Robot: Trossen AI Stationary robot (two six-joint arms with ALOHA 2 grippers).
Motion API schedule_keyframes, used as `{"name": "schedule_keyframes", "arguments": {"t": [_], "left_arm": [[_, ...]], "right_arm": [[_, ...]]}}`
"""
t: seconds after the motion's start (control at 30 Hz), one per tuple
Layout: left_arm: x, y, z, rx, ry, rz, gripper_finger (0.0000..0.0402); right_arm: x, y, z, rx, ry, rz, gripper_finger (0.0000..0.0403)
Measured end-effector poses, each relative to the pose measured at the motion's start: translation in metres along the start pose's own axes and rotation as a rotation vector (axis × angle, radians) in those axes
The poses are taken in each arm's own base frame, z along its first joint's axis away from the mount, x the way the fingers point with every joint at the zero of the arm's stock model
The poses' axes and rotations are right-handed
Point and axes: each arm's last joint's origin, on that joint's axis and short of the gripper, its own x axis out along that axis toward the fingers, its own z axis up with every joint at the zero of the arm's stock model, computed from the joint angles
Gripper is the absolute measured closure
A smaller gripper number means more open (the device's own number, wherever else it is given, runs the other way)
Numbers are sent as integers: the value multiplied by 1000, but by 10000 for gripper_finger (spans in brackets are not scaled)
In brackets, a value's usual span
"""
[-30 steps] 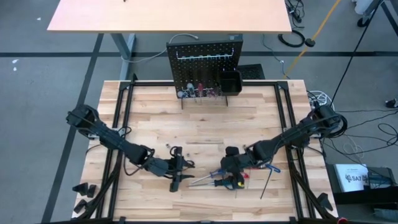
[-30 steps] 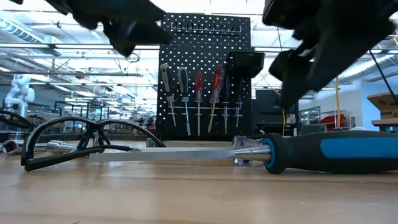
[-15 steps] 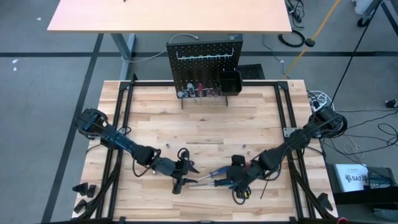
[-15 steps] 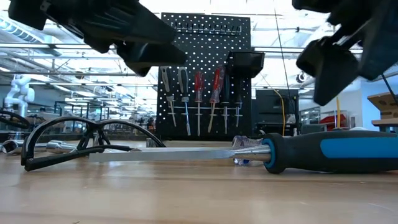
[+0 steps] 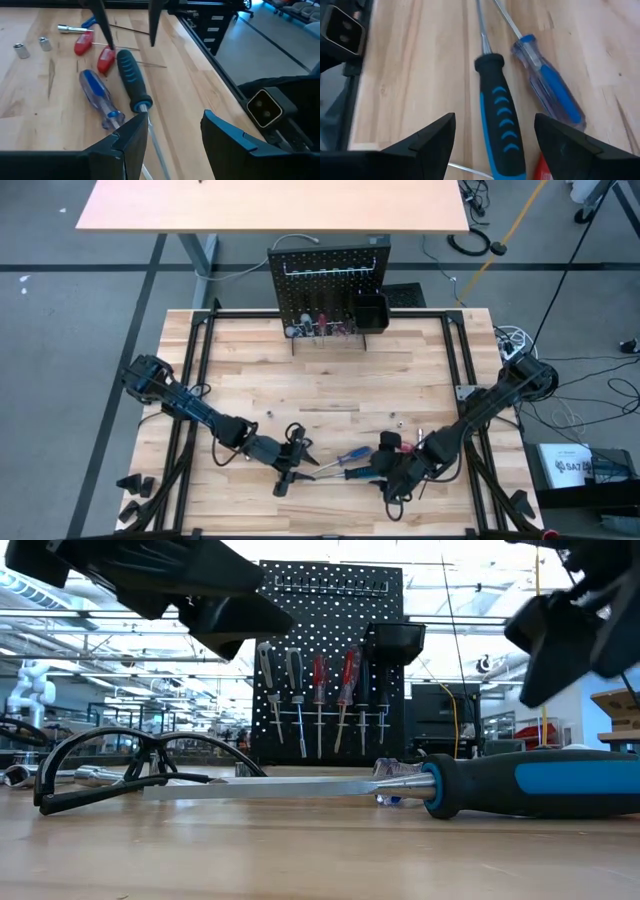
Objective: Hang tools onto peg board
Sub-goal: Hang the black blue screwdriver on the peg board
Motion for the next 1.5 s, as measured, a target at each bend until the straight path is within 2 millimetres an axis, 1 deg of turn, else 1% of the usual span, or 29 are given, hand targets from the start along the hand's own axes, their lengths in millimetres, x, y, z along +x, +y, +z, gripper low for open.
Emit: {"name": "schedule_keyframes", "arguments": {"t": [0.13,0.37,0.47,0.57,0.67,0.7,0.93,1.1,1.27,1.4,1.5], "left_arm": [[0,0,0,0,2,2,217],[0,0,0,0,1,2,217],[0,-1,0,2,3,-4,217],[0,-4,-1,6,3,-16,217],[-1,-6,-1,8,-2,-24,217],[-1,-6,0,7,-8,-24,217],[-1,-6,2,6,-24,-26,217],[-1,-6,3,10,-38,-27,217],[-2,-8,11,6,-127,-42,217],[-6,-10,21,31,-192,-63,217],[-8,-6,24,-38,-197,-80,217]], "right_arm": [[13,0,-10,15,18,-35,140],[48,0,-27,12,49,-98,143],[54,0,-31,8,54,-120,165],[55,0,-31,20,53,-124,210],[53,0,-30,24,54,-114,258],[51,0,-29,27,54,-109,260],[43,2,-24,53,82,-71,260],[33,10,-12,31,68,0,260],[16,17,6,-9,6,48,260],[5,19,15,-49,-30,35,260],[0,16,21,-58,-17,25,260]]}}
